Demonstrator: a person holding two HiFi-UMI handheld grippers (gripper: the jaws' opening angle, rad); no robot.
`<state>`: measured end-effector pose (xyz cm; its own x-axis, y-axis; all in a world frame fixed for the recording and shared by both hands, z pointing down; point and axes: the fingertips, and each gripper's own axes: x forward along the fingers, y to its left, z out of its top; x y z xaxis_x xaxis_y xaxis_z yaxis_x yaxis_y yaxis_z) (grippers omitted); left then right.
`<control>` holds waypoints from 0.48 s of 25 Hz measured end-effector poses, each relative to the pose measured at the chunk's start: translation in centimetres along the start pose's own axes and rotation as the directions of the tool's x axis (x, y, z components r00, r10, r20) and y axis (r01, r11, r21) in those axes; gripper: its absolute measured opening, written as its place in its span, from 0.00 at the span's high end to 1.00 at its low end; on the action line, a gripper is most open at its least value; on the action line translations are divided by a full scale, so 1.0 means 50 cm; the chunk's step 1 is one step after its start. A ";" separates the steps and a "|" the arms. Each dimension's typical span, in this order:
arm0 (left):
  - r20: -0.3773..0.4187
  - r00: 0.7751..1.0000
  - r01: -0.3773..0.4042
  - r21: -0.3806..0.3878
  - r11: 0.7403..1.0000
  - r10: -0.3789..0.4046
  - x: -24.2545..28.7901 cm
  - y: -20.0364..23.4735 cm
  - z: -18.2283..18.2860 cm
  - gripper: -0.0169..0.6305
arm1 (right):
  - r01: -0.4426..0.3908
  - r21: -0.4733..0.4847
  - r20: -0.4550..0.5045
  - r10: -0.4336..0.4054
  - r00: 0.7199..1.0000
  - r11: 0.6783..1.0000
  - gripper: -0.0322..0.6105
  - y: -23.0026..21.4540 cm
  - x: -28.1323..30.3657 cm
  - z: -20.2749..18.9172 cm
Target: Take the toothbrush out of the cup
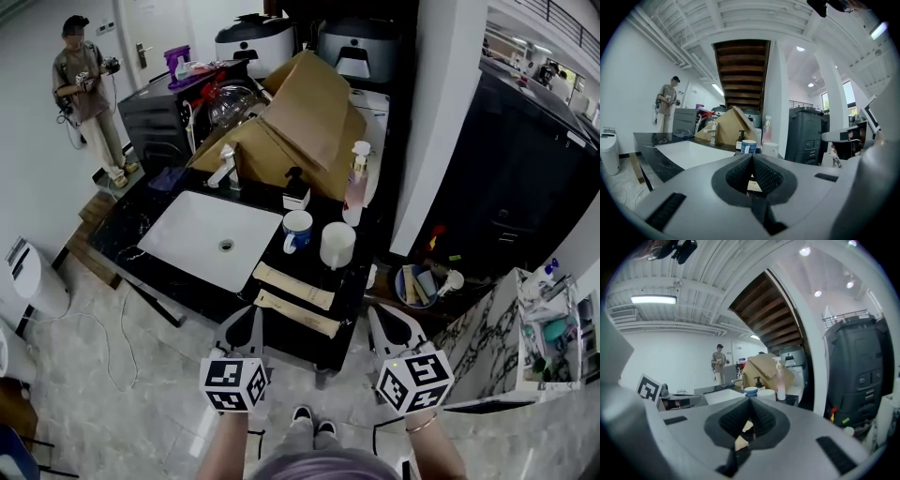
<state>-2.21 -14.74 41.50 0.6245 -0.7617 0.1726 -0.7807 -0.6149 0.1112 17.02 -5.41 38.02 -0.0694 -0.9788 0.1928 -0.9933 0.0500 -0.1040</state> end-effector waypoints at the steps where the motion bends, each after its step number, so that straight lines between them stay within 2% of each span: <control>1: 0.001 1.000 -0.001 0.002 1.000 0.001 -0.002 -0.003 0.001 0.97 | 0.003 0.007 0.002 -0.003 1.000 1.000 0.95 -0.004 -0.007 -0.001; 12: 0.016 1.000 0.003 0.023 1.000 -0.004 -0.021 -0.048 0.017 0.97 | 0.013 0.028 0.038 -0.014 0.999 1.000 0.95 -0.029 -0.068 0.004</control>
<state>-0.98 -12.67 40.20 0.6277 -0.7625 0.1568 -0.7779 -0.6220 0.0890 18.72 -2.19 37.31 -0.0521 -0.9862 0.1570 -0.9911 0.0319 -0.1290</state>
